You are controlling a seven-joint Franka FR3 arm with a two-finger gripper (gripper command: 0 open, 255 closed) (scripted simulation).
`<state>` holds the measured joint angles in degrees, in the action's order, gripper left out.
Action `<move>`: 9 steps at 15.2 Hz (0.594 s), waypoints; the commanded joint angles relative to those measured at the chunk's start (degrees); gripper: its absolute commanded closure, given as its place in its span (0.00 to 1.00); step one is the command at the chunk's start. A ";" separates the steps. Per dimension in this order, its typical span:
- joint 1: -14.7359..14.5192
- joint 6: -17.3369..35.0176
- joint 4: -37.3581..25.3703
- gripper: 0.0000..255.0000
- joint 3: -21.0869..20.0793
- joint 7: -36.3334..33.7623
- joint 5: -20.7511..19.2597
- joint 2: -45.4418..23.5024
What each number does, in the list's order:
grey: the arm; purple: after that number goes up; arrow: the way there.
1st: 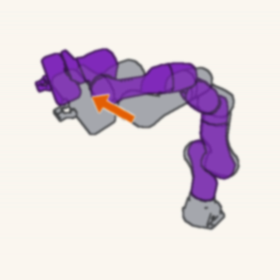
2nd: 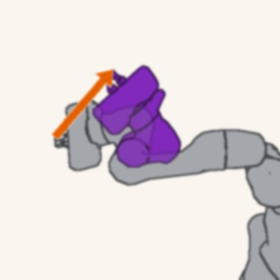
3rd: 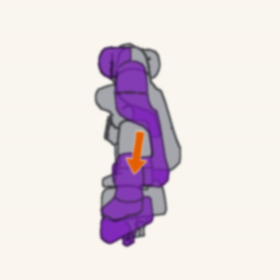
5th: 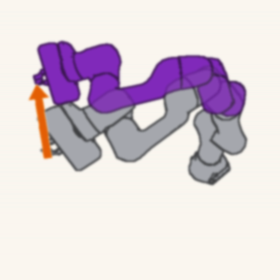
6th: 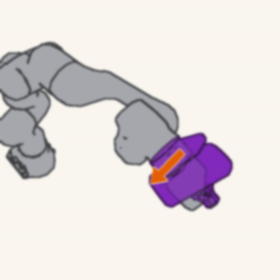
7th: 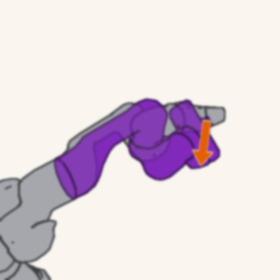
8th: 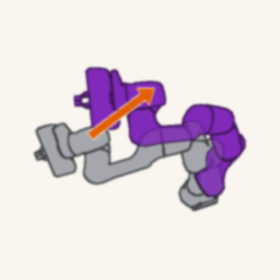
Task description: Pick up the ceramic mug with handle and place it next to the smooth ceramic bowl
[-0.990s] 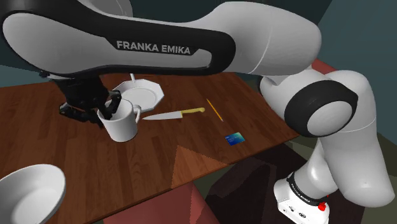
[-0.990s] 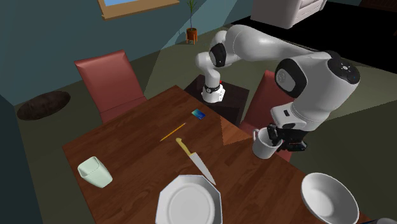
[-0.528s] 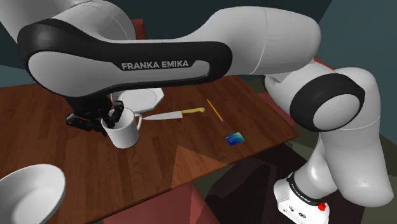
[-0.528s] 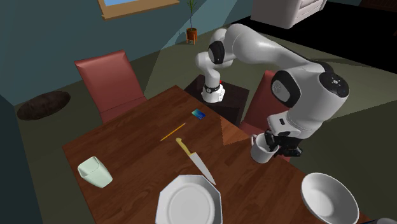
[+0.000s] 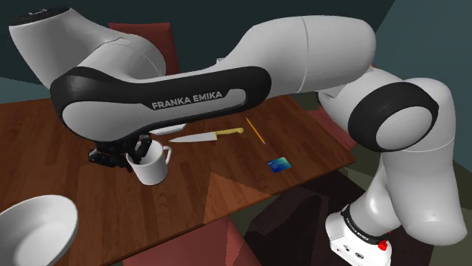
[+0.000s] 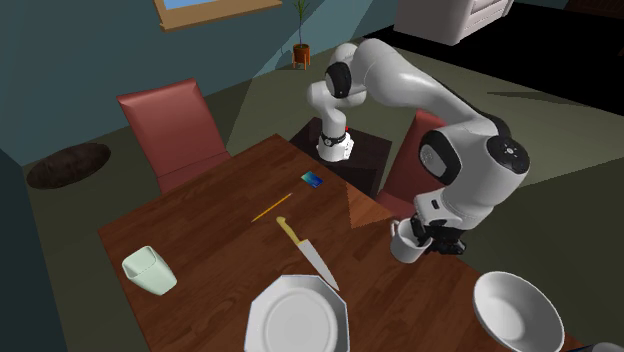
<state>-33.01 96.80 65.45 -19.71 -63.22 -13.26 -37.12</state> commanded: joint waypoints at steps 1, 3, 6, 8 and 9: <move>0.15 1.40 1.12 1.00 0.06 -0.07 -0.09 -0.25; 0.32 2.88 2.55 1.00 0.10 -0.21 -0.16 -0.34; 0.51 5.01 4.47 1.00 0.18 -0.43 -0.30 -0.59; 0.62 6.38 5.63 1.00 0.25 -0.57 -0.42 -0.84; 0.66 7.06 6.17 1.00 0.29 -0.64 -0.48 -0.99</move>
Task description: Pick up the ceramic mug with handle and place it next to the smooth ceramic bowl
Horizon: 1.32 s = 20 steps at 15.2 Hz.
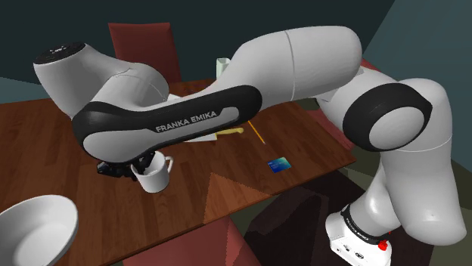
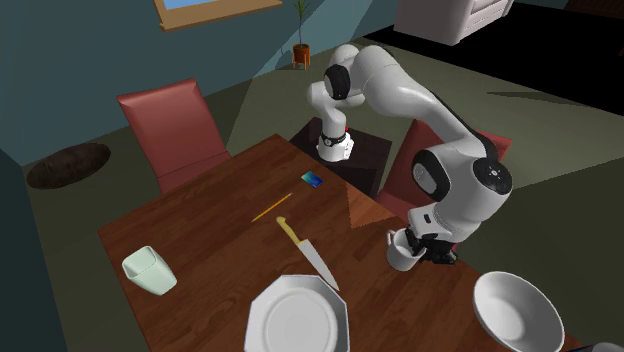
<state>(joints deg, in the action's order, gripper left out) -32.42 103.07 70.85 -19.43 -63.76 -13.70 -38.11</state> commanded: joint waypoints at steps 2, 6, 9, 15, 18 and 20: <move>0.14 2.11 1.79 1.00 0.09 -0.26 -0.18 -0.32; 0.19 3.31 2.66 1.00 0.18 -0.39 -0.32 -0.67; 0.19 3.31 2.66 1.00 0.18 -0.39 -0.32 -0.68; 0.19 3.31 2.65 0.00 0.18 -0.39 -0.32 -0.68; 0.02 1.56 1.13 0.00 0.08 -0.23 -0.16 -0.42; -0.42 -2.13 -2.40 0.00 -0.05 0.09 0.06 -0.19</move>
